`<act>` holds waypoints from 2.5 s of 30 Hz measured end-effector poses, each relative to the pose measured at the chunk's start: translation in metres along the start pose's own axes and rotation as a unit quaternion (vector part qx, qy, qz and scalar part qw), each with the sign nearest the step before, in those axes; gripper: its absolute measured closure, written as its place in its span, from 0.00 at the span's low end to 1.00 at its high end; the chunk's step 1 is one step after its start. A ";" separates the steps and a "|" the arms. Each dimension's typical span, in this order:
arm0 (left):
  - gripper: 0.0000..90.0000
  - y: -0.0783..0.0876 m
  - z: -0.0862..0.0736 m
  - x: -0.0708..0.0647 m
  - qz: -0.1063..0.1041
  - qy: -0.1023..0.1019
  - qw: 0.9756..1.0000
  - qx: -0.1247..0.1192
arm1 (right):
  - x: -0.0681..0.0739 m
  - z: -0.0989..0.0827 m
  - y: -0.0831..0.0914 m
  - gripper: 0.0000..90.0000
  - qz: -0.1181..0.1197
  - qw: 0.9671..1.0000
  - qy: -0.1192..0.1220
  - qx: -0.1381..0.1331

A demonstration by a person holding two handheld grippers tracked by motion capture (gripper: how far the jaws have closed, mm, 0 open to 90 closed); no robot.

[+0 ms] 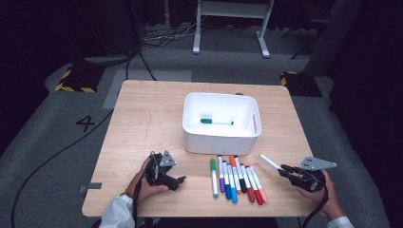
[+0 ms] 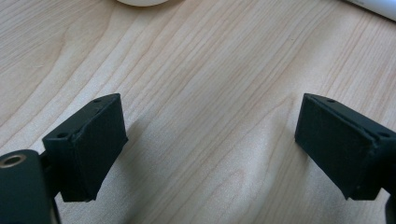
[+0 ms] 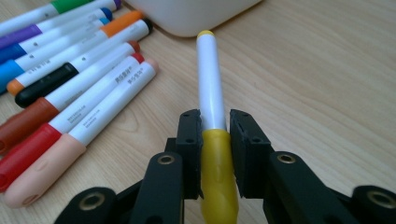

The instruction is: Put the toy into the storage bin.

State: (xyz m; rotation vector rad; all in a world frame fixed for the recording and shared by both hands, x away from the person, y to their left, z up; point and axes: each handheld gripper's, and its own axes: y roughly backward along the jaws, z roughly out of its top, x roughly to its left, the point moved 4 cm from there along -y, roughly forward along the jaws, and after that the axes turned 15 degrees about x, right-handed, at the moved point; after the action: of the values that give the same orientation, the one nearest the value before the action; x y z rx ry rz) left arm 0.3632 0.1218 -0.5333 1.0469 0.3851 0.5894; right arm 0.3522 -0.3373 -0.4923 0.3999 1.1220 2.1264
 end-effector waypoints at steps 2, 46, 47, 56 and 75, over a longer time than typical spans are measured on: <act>0.10 0.000 0.000 0.000 0.000 0.000 1.000 0.000 | -0.001 0.002 0.006 0.84 -0.002 1.000 0.000 -0.009; 0.10 0.000 0.000 0.000 -0.001 0.000 1.000 0.000 | -0.027 0.127 0.076 0.84 -0.022 0.991 0.079 -0.103; 0.10 0.000 0.000 0.000 -0.001 0.000 1.000 0.000 | -0.027 0.130 0.076 0.84 -0.020 0.991 0.080 -0.105; 0.10 0.000 0.000 0.000 0.000 0.000 1.000 0.000 | -0.015 0.166 0.069 0.84 0.003 0.988 0.115 -0.099; 0.10 0.000 0.000 0.000 -0.001 0.000 1.000 0.000 | 0.009 0.227 0.016 0.84 0.061 0.982 0.174 -0.044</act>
State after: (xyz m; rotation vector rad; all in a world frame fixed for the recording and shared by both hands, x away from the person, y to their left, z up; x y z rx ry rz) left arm 0.3634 0.1219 -0.5333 1.0475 0.3852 0.5877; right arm 0.4637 -0.2011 -0.3485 0.0557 1.2129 2.4089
